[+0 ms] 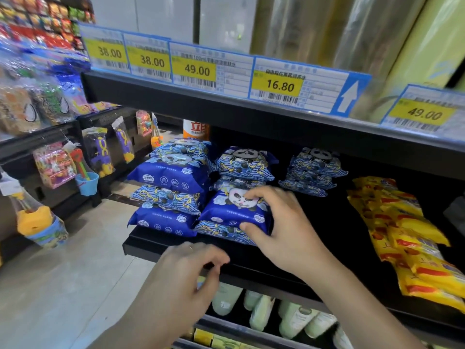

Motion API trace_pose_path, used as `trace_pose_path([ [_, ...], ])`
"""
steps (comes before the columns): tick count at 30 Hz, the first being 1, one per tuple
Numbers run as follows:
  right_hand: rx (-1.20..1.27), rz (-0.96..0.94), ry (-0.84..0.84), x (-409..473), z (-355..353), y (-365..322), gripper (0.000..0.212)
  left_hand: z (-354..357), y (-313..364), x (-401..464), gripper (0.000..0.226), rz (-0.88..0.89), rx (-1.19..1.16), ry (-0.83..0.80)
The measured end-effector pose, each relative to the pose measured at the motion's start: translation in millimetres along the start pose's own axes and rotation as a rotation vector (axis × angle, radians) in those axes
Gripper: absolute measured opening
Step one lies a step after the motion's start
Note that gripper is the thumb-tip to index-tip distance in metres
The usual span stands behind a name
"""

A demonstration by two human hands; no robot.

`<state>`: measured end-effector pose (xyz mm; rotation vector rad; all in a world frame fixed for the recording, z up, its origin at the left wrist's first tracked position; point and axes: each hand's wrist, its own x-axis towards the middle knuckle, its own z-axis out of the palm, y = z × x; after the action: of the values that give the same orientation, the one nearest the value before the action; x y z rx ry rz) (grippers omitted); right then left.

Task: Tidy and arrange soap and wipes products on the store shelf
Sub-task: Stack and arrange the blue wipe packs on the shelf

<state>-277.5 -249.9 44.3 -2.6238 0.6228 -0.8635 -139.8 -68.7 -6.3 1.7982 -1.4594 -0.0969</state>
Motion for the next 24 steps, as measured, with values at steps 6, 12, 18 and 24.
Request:
trace_pose_path([
  [6, -0.038, 0.026, 0.07, 1.0, 18.4, 1.6, 0.044, 5.7, 2.1, 4.1, 0.025, 0.133, 0.114, -0.104],
  [12, -0.094, 0.03, 0.063, -8.9, 7.5, 1.1, 0.055, 20.9, 15.0, 18.7, 0.026, 0.18, 0.119, -0.089],
  [18, 0.014, 0.103, 0.194, -24.3, -28.1, 30.3, 0.039, 49.7, 32.8, 32.6, 0.031, 0.236, 0.062, -0.217],
  [24, -0.223, 0.24, 0.21, 0.6, -57.8, 78.7, 0.036, 89.0, 62.9, 51.6, 0.033, 0.319, 0.014, -0.272],
])
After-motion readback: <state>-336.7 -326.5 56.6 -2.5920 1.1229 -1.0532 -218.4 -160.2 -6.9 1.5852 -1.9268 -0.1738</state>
